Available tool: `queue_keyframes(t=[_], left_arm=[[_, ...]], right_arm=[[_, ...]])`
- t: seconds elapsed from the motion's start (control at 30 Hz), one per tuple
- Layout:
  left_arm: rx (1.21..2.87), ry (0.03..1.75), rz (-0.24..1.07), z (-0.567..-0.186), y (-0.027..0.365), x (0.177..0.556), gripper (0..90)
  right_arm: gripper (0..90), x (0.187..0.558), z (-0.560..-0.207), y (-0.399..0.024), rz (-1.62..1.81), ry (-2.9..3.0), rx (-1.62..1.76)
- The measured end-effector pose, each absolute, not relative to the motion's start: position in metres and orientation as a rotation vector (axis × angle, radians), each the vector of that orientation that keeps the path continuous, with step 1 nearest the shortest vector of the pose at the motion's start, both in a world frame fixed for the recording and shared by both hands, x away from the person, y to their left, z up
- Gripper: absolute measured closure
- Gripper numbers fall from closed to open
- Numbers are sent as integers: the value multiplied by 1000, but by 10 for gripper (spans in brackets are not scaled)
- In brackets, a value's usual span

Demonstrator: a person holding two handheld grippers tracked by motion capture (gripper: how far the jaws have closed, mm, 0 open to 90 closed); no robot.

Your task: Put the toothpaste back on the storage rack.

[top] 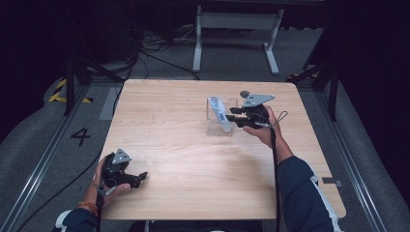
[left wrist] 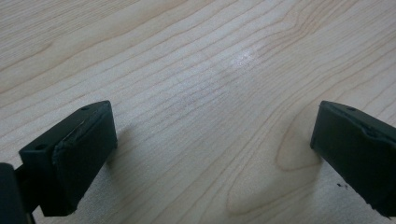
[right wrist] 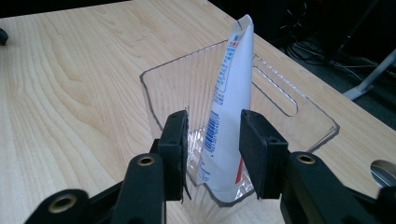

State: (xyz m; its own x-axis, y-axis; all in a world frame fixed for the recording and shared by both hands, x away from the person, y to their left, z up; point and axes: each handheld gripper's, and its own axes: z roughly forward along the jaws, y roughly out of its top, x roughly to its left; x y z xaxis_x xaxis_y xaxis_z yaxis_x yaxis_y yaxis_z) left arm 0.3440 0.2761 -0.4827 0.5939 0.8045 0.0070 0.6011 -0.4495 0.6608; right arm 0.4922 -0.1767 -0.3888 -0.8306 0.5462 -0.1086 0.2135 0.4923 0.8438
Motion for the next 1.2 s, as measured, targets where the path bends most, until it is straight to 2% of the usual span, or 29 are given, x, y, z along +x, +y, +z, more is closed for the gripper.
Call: queue_keyframes(t=[0.43,1.2], left_arm=[[2197,1107,428,-483,276,344,8],[2195,1110,405,-483,275,345,6]], right_arm=[[596,477,-386,-185,1193,2390,605],[477,450,-391,-216,1051,2394,647]])
